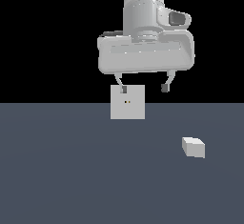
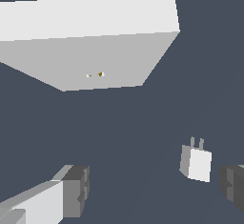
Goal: Plug the charger into the wall socket.
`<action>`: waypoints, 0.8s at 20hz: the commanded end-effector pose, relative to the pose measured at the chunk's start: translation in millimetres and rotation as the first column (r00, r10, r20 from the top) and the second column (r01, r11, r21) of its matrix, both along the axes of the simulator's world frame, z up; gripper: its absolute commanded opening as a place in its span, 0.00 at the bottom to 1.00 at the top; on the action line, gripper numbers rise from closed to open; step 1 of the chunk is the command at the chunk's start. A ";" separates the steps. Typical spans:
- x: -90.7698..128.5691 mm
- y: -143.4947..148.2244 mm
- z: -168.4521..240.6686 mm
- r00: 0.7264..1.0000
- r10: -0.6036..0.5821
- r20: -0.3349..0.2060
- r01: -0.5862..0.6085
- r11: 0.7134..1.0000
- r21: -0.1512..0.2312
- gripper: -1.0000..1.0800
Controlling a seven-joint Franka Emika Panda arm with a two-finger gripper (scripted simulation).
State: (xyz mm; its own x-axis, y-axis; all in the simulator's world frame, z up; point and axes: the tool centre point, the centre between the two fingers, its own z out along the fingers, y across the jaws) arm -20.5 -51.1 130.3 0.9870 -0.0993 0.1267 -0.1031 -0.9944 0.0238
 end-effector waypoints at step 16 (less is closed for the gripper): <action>-28.4 -61.0 -43.9 0.971 -0.123 0.204 0.129 0.992 -0.014 0.96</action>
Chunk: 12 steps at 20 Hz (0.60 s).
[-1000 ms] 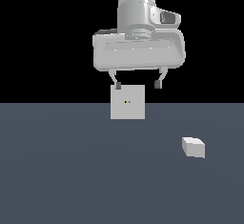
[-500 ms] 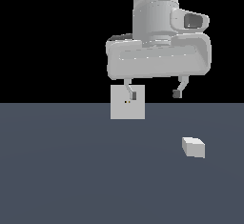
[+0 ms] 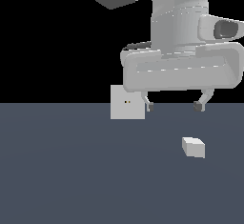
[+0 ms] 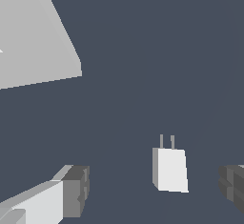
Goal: Plug the charger into the wall socket.
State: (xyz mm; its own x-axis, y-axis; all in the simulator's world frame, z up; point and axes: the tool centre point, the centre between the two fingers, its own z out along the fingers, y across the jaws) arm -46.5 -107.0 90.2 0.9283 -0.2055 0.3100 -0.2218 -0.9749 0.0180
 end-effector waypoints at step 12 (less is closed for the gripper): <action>-11.7 -29.5 -24.8 0.993 -0.063 0.103 0.064 0.998 -0.008 0.96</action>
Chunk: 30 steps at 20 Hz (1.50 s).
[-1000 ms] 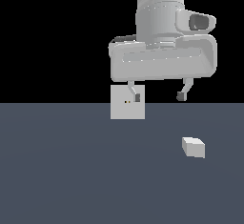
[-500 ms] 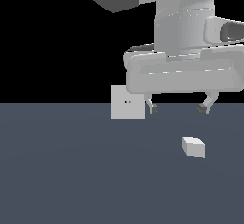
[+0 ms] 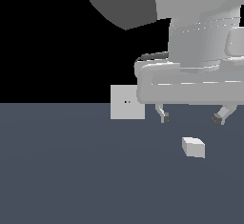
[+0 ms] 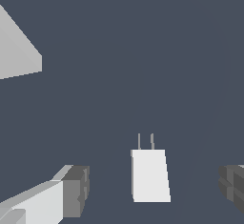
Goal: Plug the charger into the wall socket.
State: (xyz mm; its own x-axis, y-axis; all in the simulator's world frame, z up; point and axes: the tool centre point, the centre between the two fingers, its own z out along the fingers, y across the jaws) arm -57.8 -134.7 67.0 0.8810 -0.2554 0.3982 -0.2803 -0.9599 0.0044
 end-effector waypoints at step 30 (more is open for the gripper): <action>-1.5 -4.9 -55.5 1.000 -0.010 0.019 0.010 1.000 0.000 0.00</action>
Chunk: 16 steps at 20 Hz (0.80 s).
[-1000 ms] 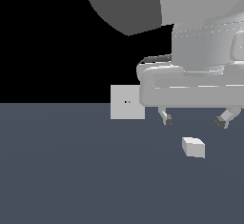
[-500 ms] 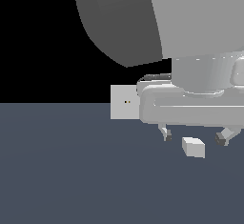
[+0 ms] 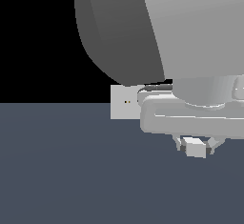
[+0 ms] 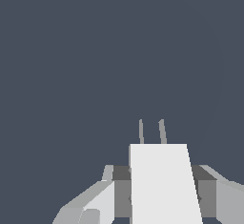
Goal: Plug the charger into the wall socket.
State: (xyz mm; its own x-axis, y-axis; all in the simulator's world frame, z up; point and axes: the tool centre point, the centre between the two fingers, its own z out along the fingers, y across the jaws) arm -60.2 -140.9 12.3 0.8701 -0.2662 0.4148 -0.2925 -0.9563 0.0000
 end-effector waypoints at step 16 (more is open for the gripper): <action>12.0 24.1 17.2 0.999 0.053 0.001 -0.053 0.999 -0.001 0.00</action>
